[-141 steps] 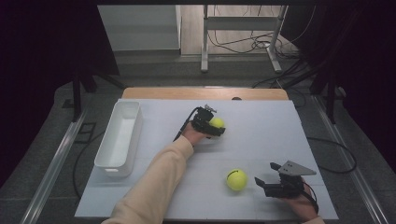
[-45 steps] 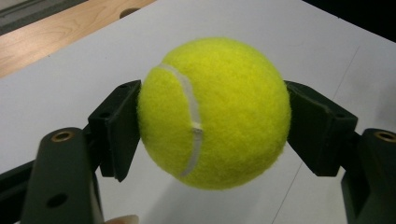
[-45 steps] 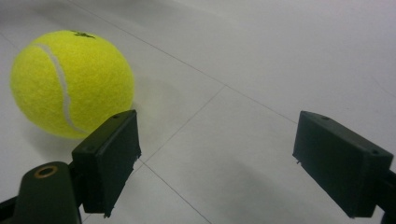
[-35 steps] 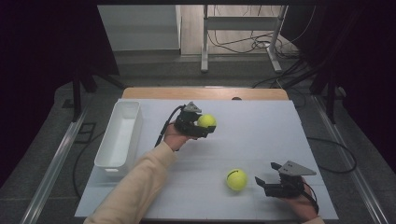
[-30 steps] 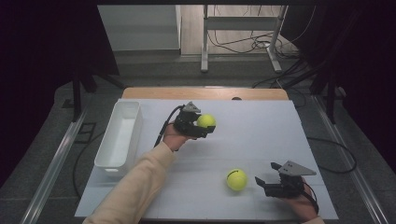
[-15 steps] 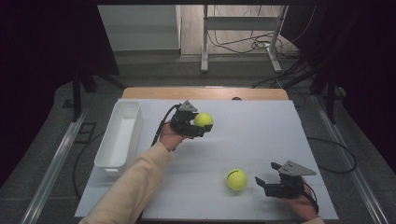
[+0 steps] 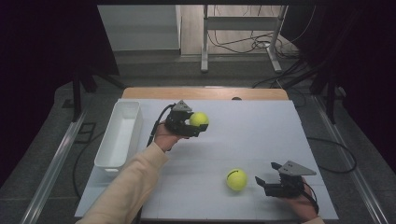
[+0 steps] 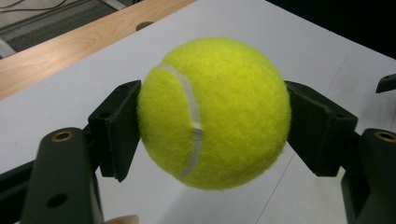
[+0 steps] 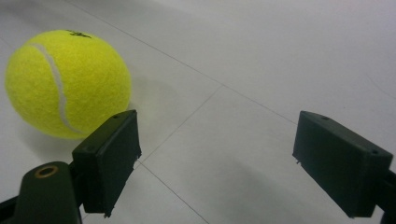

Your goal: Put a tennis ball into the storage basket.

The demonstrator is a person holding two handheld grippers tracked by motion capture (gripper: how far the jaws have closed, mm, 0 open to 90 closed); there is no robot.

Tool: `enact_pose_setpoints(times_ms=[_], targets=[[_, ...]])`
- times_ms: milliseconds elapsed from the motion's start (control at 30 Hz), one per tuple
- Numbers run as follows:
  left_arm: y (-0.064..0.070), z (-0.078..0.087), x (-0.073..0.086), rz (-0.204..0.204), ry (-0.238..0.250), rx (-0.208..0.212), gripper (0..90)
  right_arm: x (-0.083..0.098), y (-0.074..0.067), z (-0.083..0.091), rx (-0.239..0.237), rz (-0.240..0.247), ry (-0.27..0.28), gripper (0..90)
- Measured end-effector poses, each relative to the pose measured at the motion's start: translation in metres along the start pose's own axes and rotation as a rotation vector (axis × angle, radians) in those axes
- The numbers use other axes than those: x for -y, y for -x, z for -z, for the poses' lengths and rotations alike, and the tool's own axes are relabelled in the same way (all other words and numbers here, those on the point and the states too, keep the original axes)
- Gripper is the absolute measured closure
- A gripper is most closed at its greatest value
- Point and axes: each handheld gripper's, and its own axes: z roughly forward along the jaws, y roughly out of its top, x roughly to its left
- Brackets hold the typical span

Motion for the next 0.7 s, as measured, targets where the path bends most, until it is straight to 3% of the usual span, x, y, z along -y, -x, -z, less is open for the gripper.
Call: enact_pose_setpoints(times_ms=[700], targets=[[-0.008,0.019,0.003,0.015,0.022,-0.024,25.8,0.000,0.000,0.000,0.006,-0.002,-0.001,15.4]])
